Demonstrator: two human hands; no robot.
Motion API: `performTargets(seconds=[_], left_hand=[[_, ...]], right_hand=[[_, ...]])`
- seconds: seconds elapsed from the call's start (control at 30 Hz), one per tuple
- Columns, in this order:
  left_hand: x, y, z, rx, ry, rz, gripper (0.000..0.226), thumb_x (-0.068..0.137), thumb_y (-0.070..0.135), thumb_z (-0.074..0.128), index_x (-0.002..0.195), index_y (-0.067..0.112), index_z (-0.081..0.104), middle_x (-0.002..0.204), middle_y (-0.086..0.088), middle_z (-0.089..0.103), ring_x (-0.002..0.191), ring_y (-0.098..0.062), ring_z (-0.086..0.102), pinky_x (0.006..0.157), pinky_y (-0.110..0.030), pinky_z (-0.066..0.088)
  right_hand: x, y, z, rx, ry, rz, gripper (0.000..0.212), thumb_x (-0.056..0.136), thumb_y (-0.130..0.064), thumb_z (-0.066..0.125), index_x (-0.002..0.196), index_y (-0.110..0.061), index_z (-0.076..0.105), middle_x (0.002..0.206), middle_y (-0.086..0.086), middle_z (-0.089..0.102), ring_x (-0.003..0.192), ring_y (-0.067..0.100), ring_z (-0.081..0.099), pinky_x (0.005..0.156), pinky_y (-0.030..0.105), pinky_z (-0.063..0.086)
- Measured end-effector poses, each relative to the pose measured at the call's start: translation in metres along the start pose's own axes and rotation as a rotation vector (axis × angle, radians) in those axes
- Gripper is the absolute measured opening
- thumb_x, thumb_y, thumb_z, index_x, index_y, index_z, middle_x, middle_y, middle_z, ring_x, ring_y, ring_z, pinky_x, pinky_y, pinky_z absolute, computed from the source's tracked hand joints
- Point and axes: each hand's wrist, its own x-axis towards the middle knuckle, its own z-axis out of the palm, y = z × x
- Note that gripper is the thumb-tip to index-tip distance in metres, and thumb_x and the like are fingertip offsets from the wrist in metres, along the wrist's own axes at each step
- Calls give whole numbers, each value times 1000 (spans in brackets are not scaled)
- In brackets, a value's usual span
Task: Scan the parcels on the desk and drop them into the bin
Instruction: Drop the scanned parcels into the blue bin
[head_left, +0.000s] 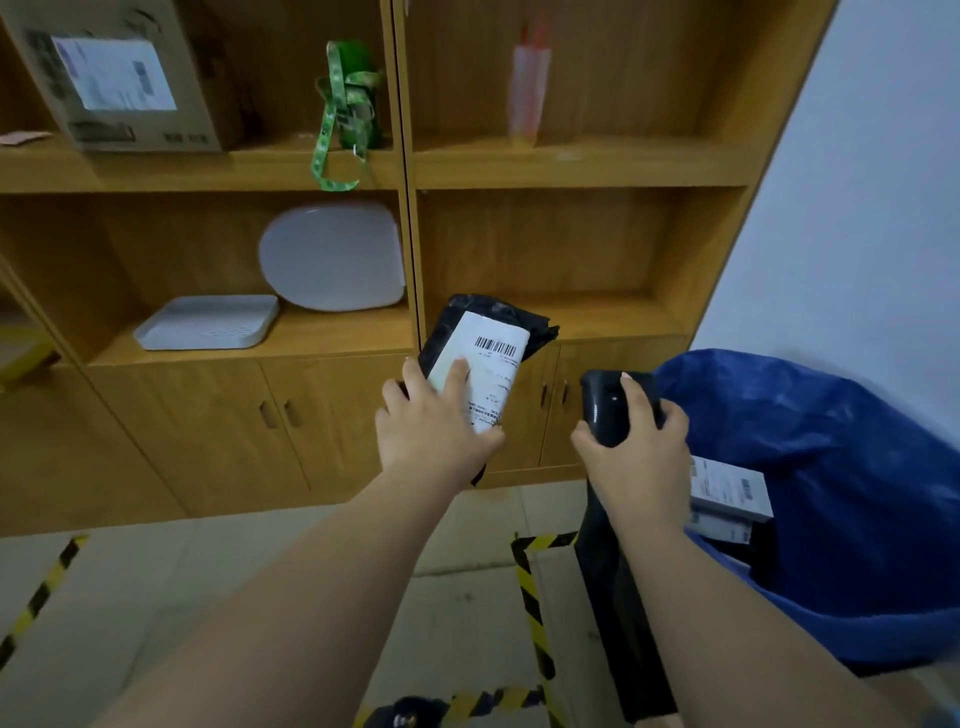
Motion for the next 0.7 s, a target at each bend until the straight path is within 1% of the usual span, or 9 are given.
performTargets(seconds=[0.07, 0.17, 0.3, 0.4, 0.47, 0.53, 0.6, 0.7], left_hand=[[38, 2, 10, -11, 2, 41, 89, 80, 71, 47, 151, 35, 7, 152, -17, 15, 124, -37, 32, 98, -44, 38], [100, 8, 26, -11, -14, 127, 91, 80, 73, 47, 151, 36, 5, 155, -16, 12, 130, -40, 28, 102, -46, 37], [174, 31, 41, 13, -26, 305, 91, 80, 75, 46, 151, 36, 4, 156, -17, 9, 134, -41, 25, 106, -47, 36], [212, 68, 53, 26, -53, 453, 91, 81, 75, 44, 152, 36, 2, 157, -17, 7, 133, -40, 25, 106, -46, 34], [228, 97, 63, 6, -91, 543, 91, 81, 75, 43, 152, 37, 1, 156, -17, 6, 132, -40, 25, 105, -46, 33], [232, 128, 76, -18, -142, 628, 92, 81, 75, 41, 153, 37, -1, 157, -16, 3, 133, -39, 24, 106, -45, 32], [232, 161, 88, -32, -182, 718, 93, 80, 77, 40, 153, 38, -3, 157, -15, 1, 135, -39, 21, 108, -45, 30], [232, 210, 107, -49, -220, 846, 97, 80, 78, 43, 154, 38, -4, 157, -15, 0, 136, -38, 19, 111, -46, 29]], right_hand=[[25, -5, 20, -31, 1, 28, 72, 88, -46, 66, 152, -37, 35, 149, 9, 33, 124, 33, 46, 96, 45, 44], [65, -7, 50, -37, 41, 86, 71, 88, -47, 65, 152, -39, 34, 150, 8, 31, 127, 33, 45, 97, 46, 44], [114, -7, 73, -34, 107, 211, 70, 89, -46, 65, 151, -40, 34, 149, 7, 30, 126, 32, 45, 98, 44, 43], [138, 4, 75, -29, 169, 305, 71, 88, -46, 66, 151, -39, 34, 149, 6, 30, 126, 31, 46, 101, 45, 43], [148, 18, 69, -48, 236, 373, 72, 86, -45, 68, 150, -38, 37, 148, 7, 32, 125, 32, 47, 100, 46, 45], [152, 38, 58, -83, 277, 453, 71, 85, -44, 69, 149, -38, 39, 147, 6, 34, 123, 33, 48, 97, 46, 46], [156, 62, 44, -96, 326, 533, 72, 84, -45, 69, 149, -40, 38, 148, 4, 33, 122, 34, 48, 95, 48, 48], [163, 100, 23, -121, 418, 652, 72, 84, -48, 68, 149, -42, 37, 150, 3, 30, 120, 34, 50, 94, 49, 50]])
